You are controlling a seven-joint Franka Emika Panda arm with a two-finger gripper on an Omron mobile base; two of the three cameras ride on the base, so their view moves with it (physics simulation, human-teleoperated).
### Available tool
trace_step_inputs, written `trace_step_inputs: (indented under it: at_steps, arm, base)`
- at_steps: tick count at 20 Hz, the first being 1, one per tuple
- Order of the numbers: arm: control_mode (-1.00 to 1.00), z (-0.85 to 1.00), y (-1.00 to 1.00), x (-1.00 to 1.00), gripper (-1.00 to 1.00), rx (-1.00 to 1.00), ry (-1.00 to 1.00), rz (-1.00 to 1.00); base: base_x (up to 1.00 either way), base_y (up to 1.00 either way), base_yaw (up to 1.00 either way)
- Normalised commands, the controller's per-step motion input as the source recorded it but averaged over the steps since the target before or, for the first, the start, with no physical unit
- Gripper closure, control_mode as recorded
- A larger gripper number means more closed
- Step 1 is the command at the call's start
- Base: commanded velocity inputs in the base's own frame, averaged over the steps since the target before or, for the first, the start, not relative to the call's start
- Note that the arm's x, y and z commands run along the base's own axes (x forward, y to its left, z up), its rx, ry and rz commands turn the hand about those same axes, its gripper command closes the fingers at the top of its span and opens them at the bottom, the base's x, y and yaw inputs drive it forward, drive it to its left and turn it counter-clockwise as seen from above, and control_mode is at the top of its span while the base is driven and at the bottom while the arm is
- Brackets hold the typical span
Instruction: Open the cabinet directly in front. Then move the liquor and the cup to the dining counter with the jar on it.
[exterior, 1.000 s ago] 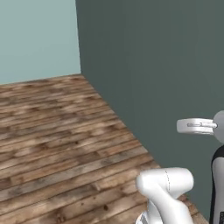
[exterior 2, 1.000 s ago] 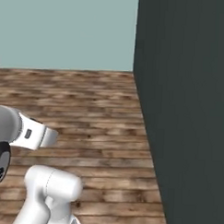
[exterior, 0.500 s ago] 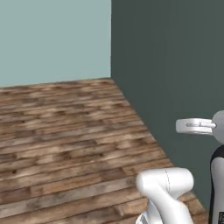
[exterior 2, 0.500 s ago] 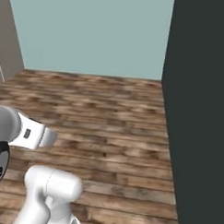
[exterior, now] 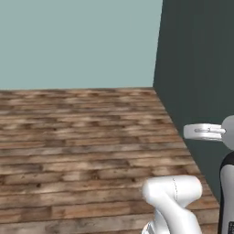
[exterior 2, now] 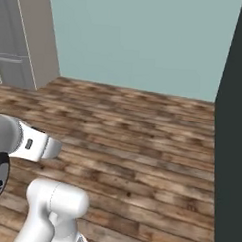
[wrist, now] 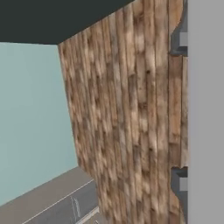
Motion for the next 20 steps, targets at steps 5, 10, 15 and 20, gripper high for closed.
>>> trace_step_inputs:
  at_steps: [5,10,15,20]
  arm:
    - [1.00,0.00,0.00,0.00,-1.00,0.00,0.00,0.00]
    - [1.00,0.00,0.00,0.00,-1.00,0.00,0.00,0.00]
    - [1.00,0.00,0.00,0.00,-1.00,0.00,0.00,0.00]
    - [1.00,0.00,0.00,0.00,-1.00,0.00,0.00,0.00]
  base:
    - [0.98,0.23,0.41]
    - [1.00,0.19,0.43]
    - [0.94,0.21,0.46]
    - [0.69,0.15,0.47]
